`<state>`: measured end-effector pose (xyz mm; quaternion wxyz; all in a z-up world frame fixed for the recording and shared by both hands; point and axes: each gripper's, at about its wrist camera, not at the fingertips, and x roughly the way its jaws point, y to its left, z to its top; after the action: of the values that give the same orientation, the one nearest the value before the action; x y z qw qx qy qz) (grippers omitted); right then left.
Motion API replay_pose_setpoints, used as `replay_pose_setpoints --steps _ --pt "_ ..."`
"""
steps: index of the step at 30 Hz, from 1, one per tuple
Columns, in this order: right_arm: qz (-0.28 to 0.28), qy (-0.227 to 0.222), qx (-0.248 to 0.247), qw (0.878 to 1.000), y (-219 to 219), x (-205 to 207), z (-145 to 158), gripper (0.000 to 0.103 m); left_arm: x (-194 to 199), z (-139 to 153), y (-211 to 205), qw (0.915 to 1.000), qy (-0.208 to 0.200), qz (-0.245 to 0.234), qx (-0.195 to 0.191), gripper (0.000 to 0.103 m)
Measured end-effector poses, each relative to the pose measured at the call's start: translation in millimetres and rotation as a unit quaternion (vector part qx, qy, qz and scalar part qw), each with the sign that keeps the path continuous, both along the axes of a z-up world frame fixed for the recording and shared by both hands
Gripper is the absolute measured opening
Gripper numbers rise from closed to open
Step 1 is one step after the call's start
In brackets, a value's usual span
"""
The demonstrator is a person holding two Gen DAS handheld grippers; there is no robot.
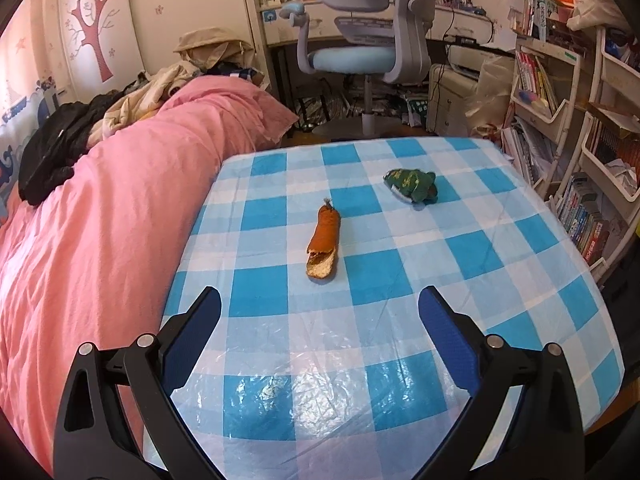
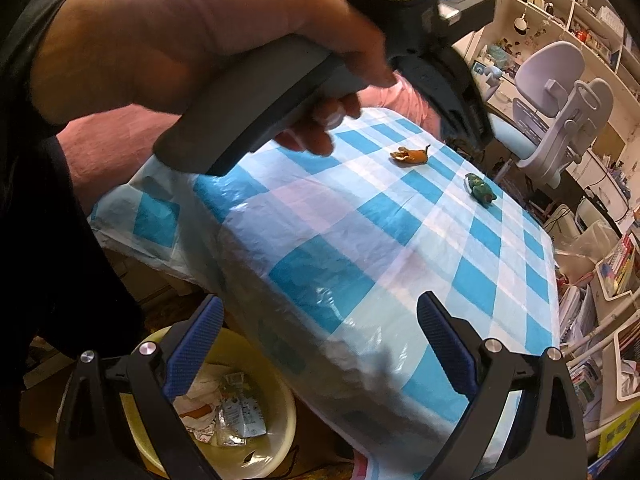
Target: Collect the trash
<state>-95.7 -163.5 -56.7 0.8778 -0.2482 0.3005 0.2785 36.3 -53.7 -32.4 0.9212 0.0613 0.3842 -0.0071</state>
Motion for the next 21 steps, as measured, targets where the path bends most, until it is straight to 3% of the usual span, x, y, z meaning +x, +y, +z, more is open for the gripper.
replay_pose_setpoints --steps 3,11,21 --pt "-0.001 -0.009 -0.005 1.000 0 10 5 0.093 9 -4 7 0.9999 0.010 0.006 -0.004 0.095" --pt "-0.002 -0.019 -0.023 1.000 -4 50 15 0.093 38 -13 57 0.9941 0.050 0.045 -0.085 0.095" --pt "-0.005 -0.039 -0.056 0.998 -15 125 20 0.093 80 -23 31 0.9978 0.051 0.015 -0.040 0.095"
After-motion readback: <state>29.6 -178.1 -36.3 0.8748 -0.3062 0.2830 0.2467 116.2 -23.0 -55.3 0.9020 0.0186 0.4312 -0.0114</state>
